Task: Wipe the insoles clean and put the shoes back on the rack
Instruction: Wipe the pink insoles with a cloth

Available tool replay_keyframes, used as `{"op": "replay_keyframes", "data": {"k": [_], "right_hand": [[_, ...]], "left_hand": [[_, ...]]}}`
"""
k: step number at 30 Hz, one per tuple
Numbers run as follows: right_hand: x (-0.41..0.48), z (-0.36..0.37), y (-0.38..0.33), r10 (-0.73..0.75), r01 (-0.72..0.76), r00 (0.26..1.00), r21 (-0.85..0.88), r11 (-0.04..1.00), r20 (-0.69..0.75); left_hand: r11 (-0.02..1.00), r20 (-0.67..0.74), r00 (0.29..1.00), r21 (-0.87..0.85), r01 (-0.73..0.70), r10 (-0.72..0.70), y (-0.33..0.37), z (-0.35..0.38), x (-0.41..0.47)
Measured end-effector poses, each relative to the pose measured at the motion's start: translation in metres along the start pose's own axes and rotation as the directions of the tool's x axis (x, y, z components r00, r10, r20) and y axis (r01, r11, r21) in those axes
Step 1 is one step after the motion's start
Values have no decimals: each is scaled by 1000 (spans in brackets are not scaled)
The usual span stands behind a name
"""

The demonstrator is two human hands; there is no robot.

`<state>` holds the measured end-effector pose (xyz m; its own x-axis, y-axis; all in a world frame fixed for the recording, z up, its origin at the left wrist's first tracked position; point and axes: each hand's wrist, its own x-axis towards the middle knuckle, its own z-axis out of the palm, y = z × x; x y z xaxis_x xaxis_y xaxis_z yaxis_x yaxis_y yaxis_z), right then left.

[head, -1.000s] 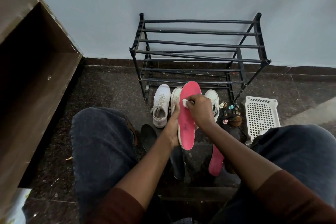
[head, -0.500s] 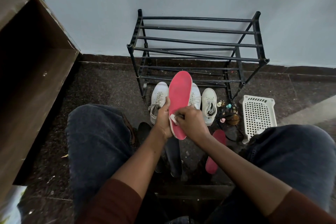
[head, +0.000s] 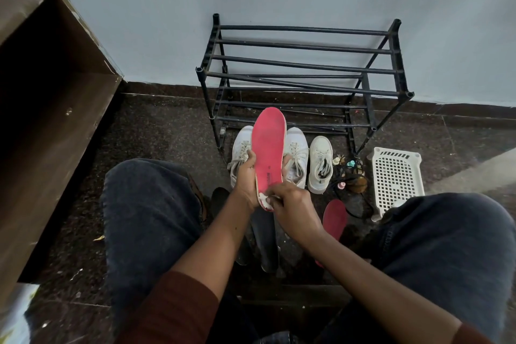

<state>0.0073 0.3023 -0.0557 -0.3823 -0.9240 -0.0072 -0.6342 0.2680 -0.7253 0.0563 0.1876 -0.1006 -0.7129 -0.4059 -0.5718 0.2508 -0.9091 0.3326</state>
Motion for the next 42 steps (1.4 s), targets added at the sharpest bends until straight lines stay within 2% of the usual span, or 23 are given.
{"op": "replay_keyframes", "data": {"k": [6, 9, 13, 19, 23, 27, 32, 34, 38, 40, 42], "right_hand": [[40, -3, -2, 42, -60, 990, -137, 989, -136], [56, -8, -5, 73, -101, 980, -146, 984, -184], [42, -4, -11, 43, -57, 994, -135, 989, -103], [7, 2, 1, 68, -66, 998, -91, 994, 18], [23, -1, 5, 41, -45, 999, -123, 991, -32], [60, -5, 5, 14, -39, 993, -205, 978, -119], [92, -19, 13, 87, -127, 981, -234, 964, -175], [86, -19, 11, 91, -126, 983, -225, 966, -159], [51, -6, 3, 46, -51, 999, -212, 976, -27], [36, -1, 4, 85, -83, 996, -159, 984, 8], [31, -1, 8, 164, -164, 986, -43, 985, -24]], "left_hand": [[997, -9, 1000, 68, -22, 23, -6, 3, -3], [998, 14, 999, 59, -34, 33, -2, 5, -5], [996, -12, 999, 81, -43, 44, 8, 9, -1], [997, -66, 995, -2, -79, 78, 9, 0, 3], [999, -61, 997, -2, -45, 45, -3, -2, 4], [994, -59, 996, 83, -64, 69, -14, 1, 0], [980, -83, 993, 190, -62, 79, -18, -2, -1], [982, -82, 992, 170, -76, 91, -18, -3, 0], [991, -70, 995, 112, -68, 76, -13, -2, 4], [991, -81, 993, 113, -76, 85, -10, -3, 7], [992, -73, 993, 82, -91, 97, -8, -4, 8]]}}
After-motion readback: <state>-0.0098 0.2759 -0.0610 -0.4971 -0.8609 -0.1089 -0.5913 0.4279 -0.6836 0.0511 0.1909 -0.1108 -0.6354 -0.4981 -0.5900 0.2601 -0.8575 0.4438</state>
